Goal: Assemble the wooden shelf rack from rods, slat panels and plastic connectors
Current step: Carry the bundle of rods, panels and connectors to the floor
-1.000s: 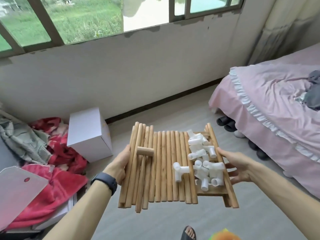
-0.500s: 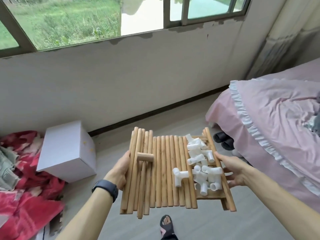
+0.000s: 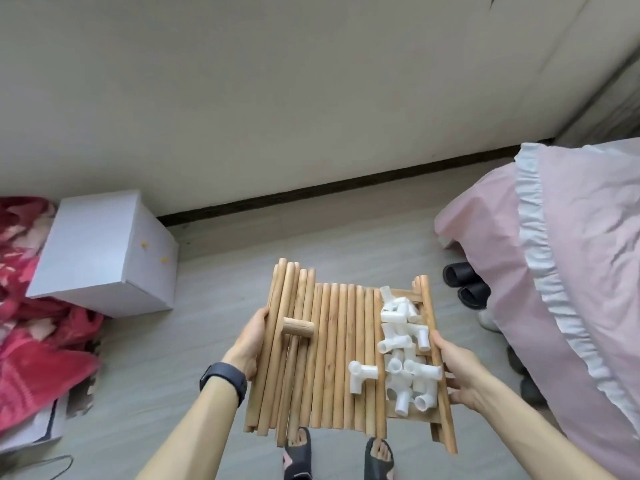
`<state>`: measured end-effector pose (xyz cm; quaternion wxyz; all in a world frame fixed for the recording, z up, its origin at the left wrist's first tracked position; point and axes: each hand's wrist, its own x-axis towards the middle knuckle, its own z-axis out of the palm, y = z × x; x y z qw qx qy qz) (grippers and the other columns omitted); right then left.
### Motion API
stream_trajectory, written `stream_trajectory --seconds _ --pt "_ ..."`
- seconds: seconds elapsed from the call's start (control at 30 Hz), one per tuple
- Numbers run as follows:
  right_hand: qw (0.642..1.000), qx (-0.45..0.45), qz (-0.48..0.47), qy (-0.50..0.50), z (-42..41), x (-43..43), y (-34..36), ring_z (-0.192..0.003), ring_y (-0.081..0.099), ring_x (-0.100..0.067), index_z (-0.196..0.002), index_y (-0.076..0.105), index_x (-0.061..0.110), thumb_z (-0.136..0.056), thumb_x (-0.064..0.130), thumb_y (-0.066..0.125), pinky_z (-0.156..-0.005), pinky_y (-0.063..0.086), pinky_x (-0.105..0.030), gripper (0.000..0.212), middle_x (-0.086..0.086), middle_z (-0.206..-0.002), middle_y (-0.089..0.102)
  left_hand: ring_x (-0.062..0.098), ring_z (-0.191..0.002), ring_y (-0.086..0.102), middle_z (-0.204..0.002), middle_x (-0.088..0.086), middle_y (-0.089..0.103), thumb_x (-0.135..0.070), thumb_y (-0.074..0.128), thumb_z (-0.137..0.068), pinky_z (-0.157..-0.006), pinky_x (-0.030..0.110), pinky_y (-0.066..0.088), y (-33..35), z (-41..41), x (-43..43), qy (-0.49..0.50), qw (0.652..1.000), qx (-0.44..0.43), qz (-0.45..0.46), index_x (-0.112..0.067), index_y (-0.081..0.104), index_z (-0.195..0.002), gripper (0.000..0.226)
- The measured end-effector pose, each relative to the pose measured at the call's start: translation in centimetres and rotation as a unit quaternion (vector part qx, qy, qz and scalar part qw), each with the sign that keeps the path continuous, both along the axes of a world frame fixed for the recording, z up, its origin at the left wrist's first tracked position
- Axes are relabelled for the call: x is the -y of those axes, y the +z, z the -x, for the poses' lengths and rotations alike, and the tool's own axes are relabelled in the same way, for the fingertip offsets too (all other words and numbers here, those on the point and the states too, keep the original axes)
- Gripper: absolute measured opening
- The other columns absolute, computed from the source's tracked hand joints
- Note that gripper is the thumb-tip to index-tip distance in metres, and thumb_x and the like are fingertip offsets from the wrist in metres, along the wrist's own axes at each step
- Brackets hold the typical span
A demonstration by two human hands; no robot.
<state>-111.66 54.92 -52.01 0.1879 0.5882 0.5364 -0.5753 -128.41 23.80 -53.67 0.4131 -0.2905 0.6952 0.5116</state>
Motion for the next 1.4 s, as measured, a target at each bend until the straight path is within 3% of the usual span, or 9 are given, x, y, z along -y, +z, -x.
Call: stream_trajectory --seconds 0.13,0.3,0.47,0.53,0.8,0.93,1.03,1.23,1.4 --pt "0.999 0.011 0.007 0.040 2.6 -2.4 -9.7 -0.093 0.070 -0.030 -0.110 0.073 0.025 -0.096 0.066 0.051 -0.076 0.057 -0.050 0.048 0.002 -0.082 0.079 0.013 -0.065 0.074 -0.081 0.001 0.078 -0.055 0.031 -0.102 -0.050 0.027 0.054 -9.4 -0.1 -1.4 0.024 0.999 -0.019 0.028 -0.026 0.073 -0.101 0.051" --pt "0.998 0.031 0.006 0.057 3.2 -2.1 -24.6 -0.099 0.068 -0.027 -0.121 0.070 0.030 -0.097 0.067 0.046 -0.098 0.050 -0.058 0.050 0.001 -0.109 0.075 0.024 -0.102 0.068 -0.107 0.006 0.075 -0.056 0.033 -0.101 -0.091 0.044 0.055 -24.9 -1.8 -1.0 0.076 0.995 -0.001 0.059 -0.027 0.073 -0.110 0.050" --pt "0.994 0.078 0.013 0.074 1.4 0.1 -39.9 -0.093 0.072 -0.026 -0.117 0.073 0.033 -0.091 0.070 0.053 -0.083 0.055 -0.049 0.049 0.003 -0.100 0.078 0.022 -0.096 0.068 -0.103 0.003 0.074 -0.060 0.037 -0.100 -0.074 0.037 0.053 -40.8 -5.1 2.4 0.088 0.992 0.026 0.092 -0.032 0.072 -0.099 0.044" --pt "0.991 0.084 0.020 0.103 0.3 3.1 -51.4 -0.090 0.073 -0.026 -0.110 0.076 0.033 -0.088 0.070 0.056 -0.076 0.055 -0.045 0.048 0.005 -0.092 0.079 0.021 -0.095 0.067 -0.101 0.002 0.073 -0.060 0.036 -0.100 -0.069 0.035 0.051 -51.9 -7.3 5.8 0.087 0.990 0.048 0.103 -0.033 0.071 -0.099 0.044" --pt "0.992 0.072 -0.004 0.106 1.8 3.6 -58.8 -0.090 0.071 -0.026 -0.110 0.075 0.028 -0.091 0.067 0.054 -0.074 0.055 -0.043 0.048 0.002 -0.100 0.077 0.021 -0.100 0.065 -0.110 0.002 0.071 -0.065 0.030 -0.099 -0.073 0.037 0.049 -59.0 -5.7 7.3 0.071 0.993 0.037 0.088 -0.038 0.066 -0.107 0.046" --pt "0.993 0.046 -0.017 0.111 4.0 3.4 -64.3 -0.092 0.069 -0.026 -0.113 0.074 0.025 -0.092 0.068 0.053 -0.080 0.056 -0.047 0.052 0.000 -0.103 0.075 0.025 -0.109 0.064 -0.123 0.006 0.068 -0.070 0.027 -0.097 -0.098 0.048 0.050 -64.9 -3.7 6.8 0.078 0.994 0.007 0.077 -0.031 0.063 -0.129 0.062" --pt "0.993 0.040 -0.040 0.106 5.2 2.4 -67.3 -0.098 0.068 -0.028 -0.115 0.072 0.024 -0.091 0.068 0.053 -0.094 0.054 -0.053 0.054 -0.002 -0.108 0.074 0.027 -0.112 0.062 -0.128 0.009 0.065 -0.072 0.026 -0.096 -0.102 0.049 0.048 -68.2 -2.7 5.8 0.080 0.994 -0.007 0.077 -0.029 0.059 -0.135 0.066" --pt "0.992 0.035 -0.049 0.107 4.8 0.7 -70.4 -0.094 0.069 -0.028 -0.106 0.072 0.025 -0.088 0.072 0.055 -0.093 0.053 -0.054 0.053 0.000 -0.101 0.075 0.028 -0.124 0.056 -0.136 0.007 0.061 -0.070 0.020 -0.098 -0.111 0.053 0.040 -72.2 -2.4 4.0 0.028 0.998 -0.020 0.060 -0.030 0.052 -0.143 0.068" --pt "0.990 -0.008 -0.066 0.128 3.2 1.2 -72.2 -0.095 0.068 -0.016 -0.104 0.074 0.036 -0.089 0.078 0.044 -0.084 0.051 -0.041 0.053 0.008 -0.099 0.076 0.026 -0.121 0.057 -0.136 0.004 0.058 -0.070 0.020 -0.090 -0.108 0.053 0.043 -73.1 -2.8 4.5 -0.025 0.997 -0.056 0.050 -0.029 0.053 -0.137 0.071"
